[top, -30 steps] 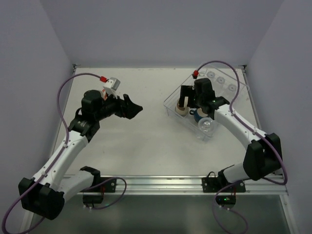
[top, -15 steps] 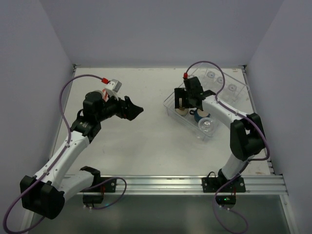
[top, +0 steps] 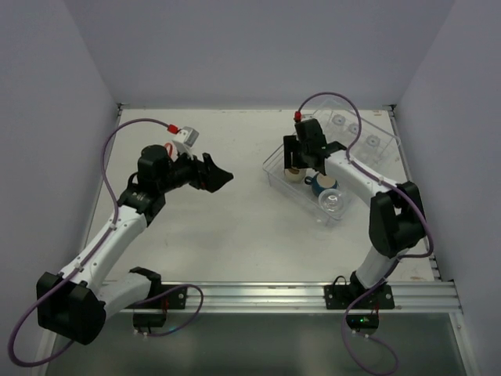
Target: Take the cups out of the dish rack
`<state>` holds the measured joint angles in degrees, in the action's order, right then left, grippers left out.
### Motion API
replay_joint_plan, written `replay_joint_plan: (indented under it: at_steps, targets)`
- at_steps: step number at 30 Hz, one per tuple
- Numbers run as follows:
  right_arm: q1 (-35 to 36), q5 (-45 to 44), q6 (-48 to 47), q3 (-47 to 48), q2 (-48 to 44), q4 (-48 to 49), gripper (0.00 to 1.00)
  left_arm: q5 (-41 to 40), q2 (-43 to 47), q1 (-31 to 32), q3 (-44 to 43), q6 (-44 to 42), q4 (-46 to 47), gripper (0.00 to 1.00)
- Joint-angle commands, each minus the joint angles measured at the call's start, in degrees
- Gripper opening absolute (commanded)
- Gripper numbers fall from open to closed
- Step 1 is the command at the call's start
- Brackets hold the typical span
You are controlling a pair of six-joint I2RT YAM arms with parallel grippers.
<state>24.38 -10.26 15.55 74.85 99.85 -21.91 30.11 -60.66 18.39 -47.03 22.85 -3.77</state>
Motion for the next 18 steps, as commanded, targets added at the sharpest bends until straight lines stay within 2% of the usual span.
replay_joint_plan:
  at_steps: [1,5,10,11,12,18]
  targets:
    - [0.23,-2.66,0.18,-0.75,-12.01,2.83,0.45,4.86,-1.56,-0.11,-1.84,4.12,5.6,0.99]
    - [0.14,1.54,4.64,-5.32,-23.28,7.39,0.43,8.38,-2.97,1.12,-1.93,10.97,14.81,0.97]
    - [0.14,19.99,15.71,-17.77,-34.88,20.56,0.43,9.62,-6.48,6.55,-1.67,19.24,25.2,0.94]
    - [0.05,22.45,20.35,-19.9,-38.03,26.86,0.43,9.44,-7.18,7.44,-1.67,19.94,28.26,0.94]
    - [0.05,26.83,22.22,-21.74,-39.37,29.53,0.43,8.75,-8.32,8.23,-1.75,21.0,29.42,0.92]
    - [0.05,35.04,31.46,-29.32,-44.3,40.1,0.43,7.42,-12.1,11.22,-2.19,25.21,37.68,0.87]
